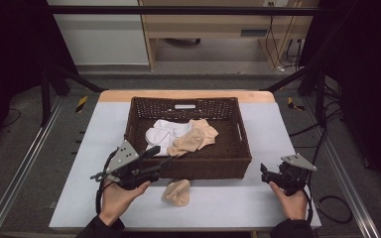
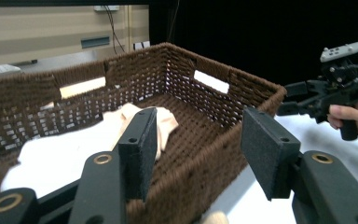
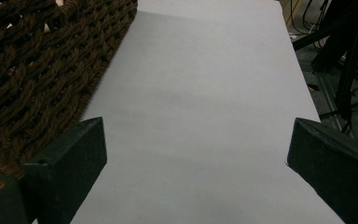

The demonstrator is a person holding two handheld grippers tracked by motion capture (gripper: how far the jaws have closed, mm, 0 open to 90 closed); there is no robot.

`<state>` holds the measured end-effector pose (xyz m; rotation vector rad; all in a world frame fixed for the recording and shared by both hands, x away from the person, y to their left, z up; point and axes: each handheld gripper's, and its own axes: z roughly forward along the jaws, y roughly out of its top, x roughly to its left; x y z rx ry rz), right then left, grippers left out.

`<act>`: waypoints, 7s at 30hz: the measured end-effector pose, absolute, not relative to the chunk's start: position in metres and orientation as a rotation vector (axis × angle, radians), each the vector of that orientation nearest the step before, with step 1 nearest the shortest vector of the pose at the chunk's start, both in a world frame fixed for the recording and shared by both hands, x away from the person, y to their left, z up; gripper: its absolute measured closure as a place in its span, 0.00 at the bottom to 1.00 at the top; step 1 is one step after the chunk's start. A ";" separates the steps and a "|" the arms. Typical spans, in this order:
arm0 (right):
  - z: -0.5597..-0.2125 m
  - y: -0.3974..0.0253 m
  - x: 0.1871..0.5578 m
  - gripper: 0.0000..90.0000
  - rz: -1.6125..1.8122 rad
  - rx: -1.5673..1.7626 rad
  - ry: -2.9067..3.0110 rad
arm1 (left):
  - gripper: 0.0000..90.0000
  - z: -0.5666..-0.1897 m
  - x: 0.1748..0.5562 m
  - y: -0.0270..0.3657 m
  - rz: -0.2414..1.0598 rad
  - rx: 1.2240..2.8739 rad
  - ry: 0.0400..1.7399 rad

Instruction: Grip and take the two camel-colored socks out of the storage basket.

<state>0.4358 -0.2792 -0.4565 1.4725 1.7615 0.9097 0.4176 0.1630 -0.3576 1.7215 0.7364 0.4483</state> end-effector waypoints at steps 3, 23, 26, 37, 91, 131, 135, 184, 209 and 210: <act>-0.456 -0.279 0.436 0.05 0.909 1.472 1.762 | 0.51 -0.351 0.426 0.158 0.458 1.724 0.735; -0.456 -0.280 0.437 0.05 0.900 1.467 1.759 | 0.50 -0.322 0.488 0.136 0.501 1.682 0.802; -0.456 -0.280 0.438 0.05 0.898 1.471 1.760 | 0.50 -0.318 0.499 0.132 0.516 1.678 0.816; -0.456 -0.281 0.438 0.05 0.905 1.467 1.758 | 0.50 -0.324 0.537 0.115 0.554 1.690 0.856; -0.458 -0.279 0.439 0.06 0.890 1.473 1.770 | 0.47 -0.442 0.585 0.078 0.400 2.254 0.922; -0.458 -0.278 0.439 0.06 0.891 1.470 1.775 | 1.00 -0.441 0.588 0.082 0.351 2.360 0.932; -0.457 -0.279 0.438 0.06 0.894 1.474 1.772 | 1.00 -0.435 0.586 0.084 0.384 2.308 0.926; -0.456 -0.282 0.438 0.06 0.887 1.475 1.755 | 0.96 -0.365 0.564 0.098 0.512 1.961 0.767; -0.456 -0.284 0.437 0.06 0.885 1.482 1.739 | 0.96 -0.281 0.463 0.158 0.529 1.606 0.551; -0.456 -0.284 0.437 0.06 0.886 1.482 1.738 | 0.96 -0.281 0.463 0.158 0.529 1.606 0.551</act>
